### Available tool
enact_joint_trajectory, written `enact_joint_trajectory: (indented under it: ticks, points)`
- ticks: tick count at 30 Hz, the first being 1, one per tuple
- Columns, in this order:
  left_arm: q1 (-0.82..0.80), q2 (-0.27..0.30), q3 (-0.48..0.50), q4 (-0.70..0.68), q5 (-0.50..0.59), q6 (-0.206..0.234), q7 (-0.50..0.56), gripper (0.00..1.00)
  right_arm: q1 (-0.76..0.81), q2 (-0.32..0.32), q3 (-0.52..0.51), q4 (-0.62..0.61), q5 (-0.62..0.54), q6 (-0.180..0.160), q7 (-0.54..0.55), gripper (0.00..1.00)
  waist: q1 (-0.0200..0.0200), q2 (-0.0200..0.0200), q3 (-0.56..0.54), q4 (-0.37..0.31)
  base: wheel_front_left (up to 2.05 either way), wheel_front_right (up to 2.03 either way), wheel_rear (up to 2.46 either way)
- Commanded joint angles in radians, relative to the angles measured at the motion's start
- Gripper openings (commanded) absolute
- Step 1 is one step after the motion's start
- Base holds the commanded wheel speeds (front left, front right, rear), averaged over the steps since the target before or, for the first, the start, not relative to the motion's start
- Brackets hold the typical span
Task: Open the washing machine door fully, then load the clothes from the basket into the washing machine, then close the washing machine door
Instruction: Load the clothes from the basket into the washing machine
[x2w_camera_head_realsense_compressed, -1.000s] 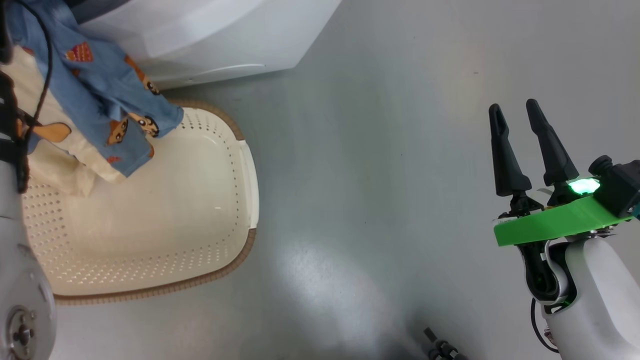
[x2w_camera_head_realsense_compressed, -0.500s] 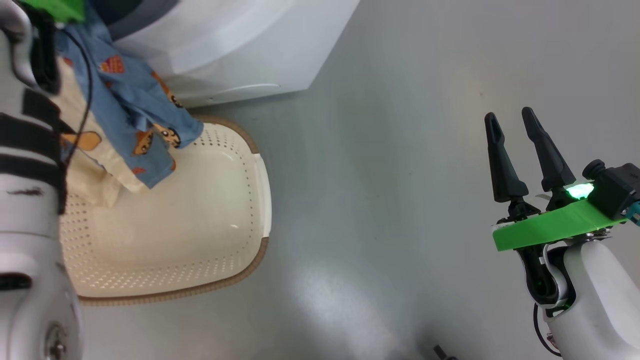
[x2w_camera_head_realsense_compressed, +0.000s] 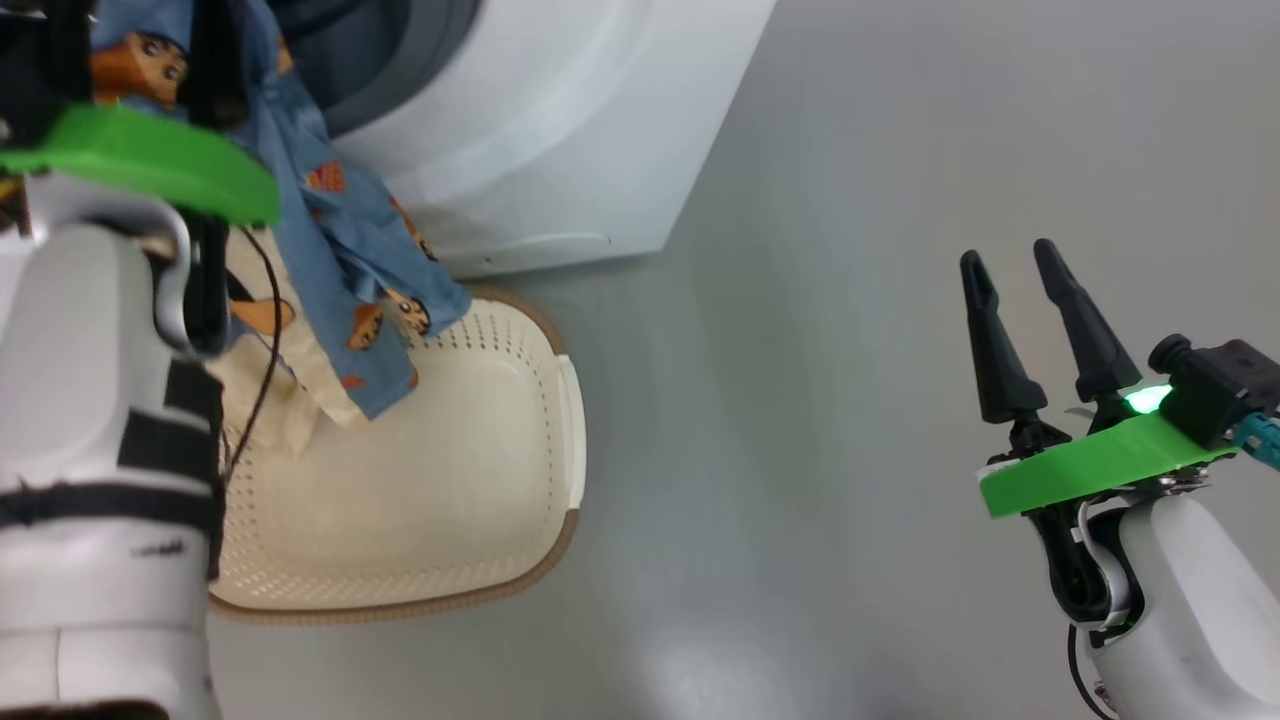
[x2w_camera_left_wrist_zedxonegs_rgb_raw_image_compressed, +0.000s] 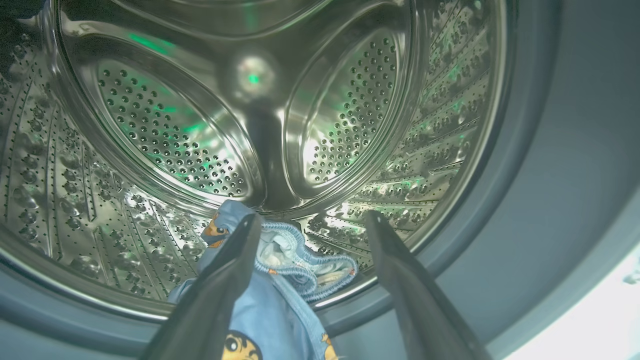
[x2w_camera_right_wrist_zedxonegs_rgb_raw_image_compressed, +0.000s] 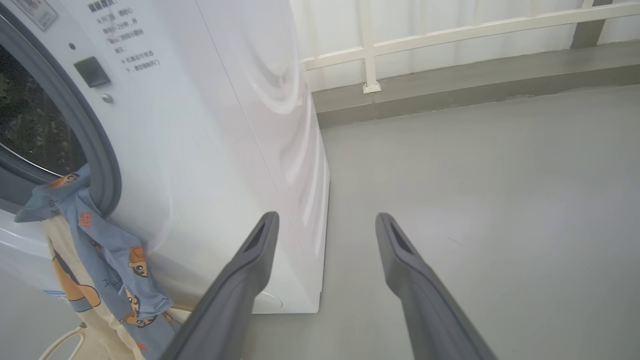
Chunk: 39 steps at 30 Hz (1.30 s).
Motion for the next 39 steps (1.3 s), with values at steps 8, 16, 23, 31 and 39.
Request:
enact_joint_trajectory:
  ticks: [8, 16, 23, 31, 39]
  points:
    - [0.238, 0.102, -0.033, -0.161, -0.086, -0.004, -0.006, 1.0, 0.062, -0.02, 0.029, 0.008, 0.011, 0.007, -0.008, 1.0, 0.0, 0.0, -0.162, 0.034, 0.0, 0.0, 0.0]
    - [0.415, 0.102, -0.025, -0.255, -0.119, -0.004, -0.006, 1.0, 0.098, -0.032, 0.023, 0.023, 0.003, 0.007, -0.008, 1.0, 0.0, 0.0, -0.262, 0.052, 0.0, 0.0, 0.0]
    - [0.582, 0.098, -0.006, -0.336, -0.121, -0.004, -0.006, 1.0, 0.143, -0.044, 0.025, 0.036, -0.001, 0.007, -0.008, 1.0, 0.0, 0.0, -0.358, 0.068, 0.0, 0.0, 0.0]
    - [0.746, 0.077, 0.029, -0.425, -0.106, -0.004, -0.006, 1.0, 0.197, -0.064, 0.003, 0.028, -0.006, 0.007, -0.008, 1.0, 0.0, 0.0, -0.444, 0.09, 0.0, 0.0, 0.0]
    - [0.86, 0.059, 0.055, -0.508, -0.104, -0.004, -0.006, 1.0, 0.24, -0.061, -0.016, 0.007, -0.024, 0.007, -0.008, 1.0, 0.0, 0.0, -0.489, 0.105, 0.0, 0.0, 0.0]
